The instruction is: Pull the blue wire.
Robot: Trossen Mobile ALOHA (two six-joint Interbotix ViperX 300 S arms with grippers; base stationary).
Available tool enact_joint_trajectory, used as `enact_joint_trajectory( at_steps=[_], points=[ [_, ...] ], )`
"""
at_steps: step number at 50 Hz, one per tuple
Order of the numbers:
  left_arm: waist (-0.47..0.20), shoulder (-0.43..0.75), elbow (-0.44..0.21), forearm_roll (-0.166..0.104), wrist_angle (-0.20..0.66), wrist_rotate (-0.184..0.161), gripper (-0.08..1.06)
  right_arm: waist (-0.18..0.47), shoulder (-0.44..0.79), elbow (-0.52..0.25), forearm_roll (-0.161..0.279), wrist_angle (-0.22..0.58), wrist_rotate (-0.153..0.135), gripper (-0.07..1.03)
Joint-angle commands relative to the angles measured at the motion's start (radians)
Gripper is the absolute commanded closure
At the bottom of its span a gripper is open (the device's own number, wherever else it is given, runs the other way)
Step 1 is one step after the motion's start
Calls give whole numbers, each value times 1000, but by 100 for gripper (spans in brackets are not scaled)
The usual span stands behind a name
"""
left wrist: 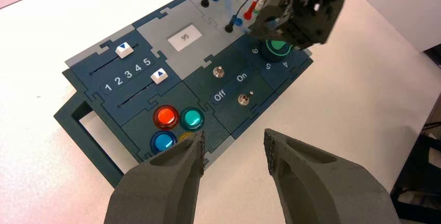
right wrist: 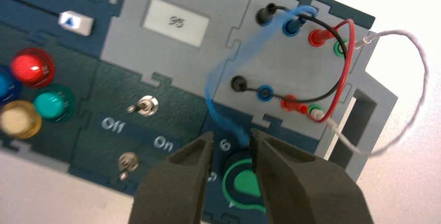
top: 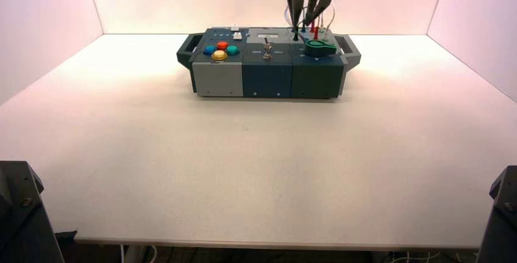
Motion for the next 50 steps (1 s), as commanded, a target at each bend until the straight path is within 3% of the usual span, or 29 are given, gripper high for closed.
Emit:
enact_joint_trajectory(
  at_steps=[1, 23, 31, 50],
  points=[
    [-3, -20, -18, -6, -3, 3, 36, 0, -84, 3, 3, 8, -2, 48],
    [0, -12, -18, -6, -14, 3, 36, 0, -276, 155, 3, 40, -3, 48],
    [5, -9, -21, -5, -17, 3, 36, 0, -331, 210, 3, 35, -20, 49],
    [11, -5, -21, -5, -20, 3, 36, 0, -347, 229, 5, 25, -26, 50]
  ],
)
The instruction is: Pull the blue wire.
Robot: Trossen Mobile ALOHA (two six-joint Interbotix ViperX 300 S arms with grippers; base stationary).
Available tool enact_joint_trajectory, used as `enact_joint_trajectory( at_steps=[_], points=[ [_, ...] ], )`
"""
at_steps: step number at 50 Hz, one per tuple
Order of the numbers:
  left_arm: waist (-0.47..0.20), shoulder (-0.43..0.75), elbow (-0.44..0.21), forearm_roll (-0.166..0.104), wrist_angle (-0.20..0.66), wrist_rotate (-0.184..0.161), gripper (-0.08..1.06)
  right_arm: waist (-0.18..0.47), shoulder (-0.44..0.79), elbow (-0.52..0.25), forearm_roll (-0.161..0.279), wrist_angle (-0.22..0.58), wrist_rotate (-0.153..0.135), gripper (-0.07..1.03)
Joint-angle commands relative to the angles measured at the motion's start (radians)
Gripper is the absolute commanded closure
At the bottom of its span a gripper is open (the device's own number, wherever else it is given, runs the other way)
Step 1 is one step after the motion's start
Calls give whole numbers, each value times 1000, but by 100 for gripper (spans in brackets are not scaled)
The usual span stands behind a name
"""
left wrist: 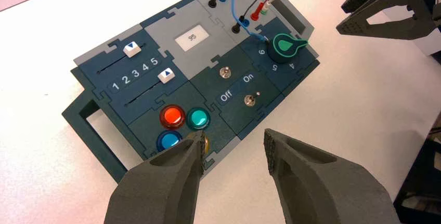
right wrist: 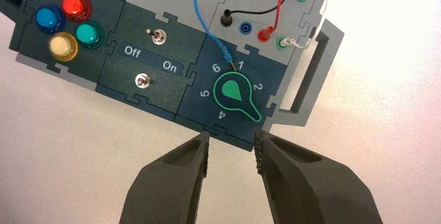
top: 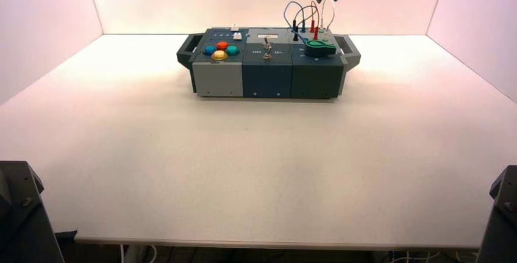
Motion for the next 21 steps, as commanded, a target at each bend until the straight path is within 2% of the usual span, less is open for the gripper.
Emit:
enact_joint_trajectory(
  at_steps=[1, 21],
  points=[
    [3, -11, -21, -6, -3, 3, 36, 2, -32, -15, 3, -8, -5, 50],
    [3, -2, -23, -6, -3, 3, 36, 2, -18, -23, 3, -8, -5, 54]
  ],
)
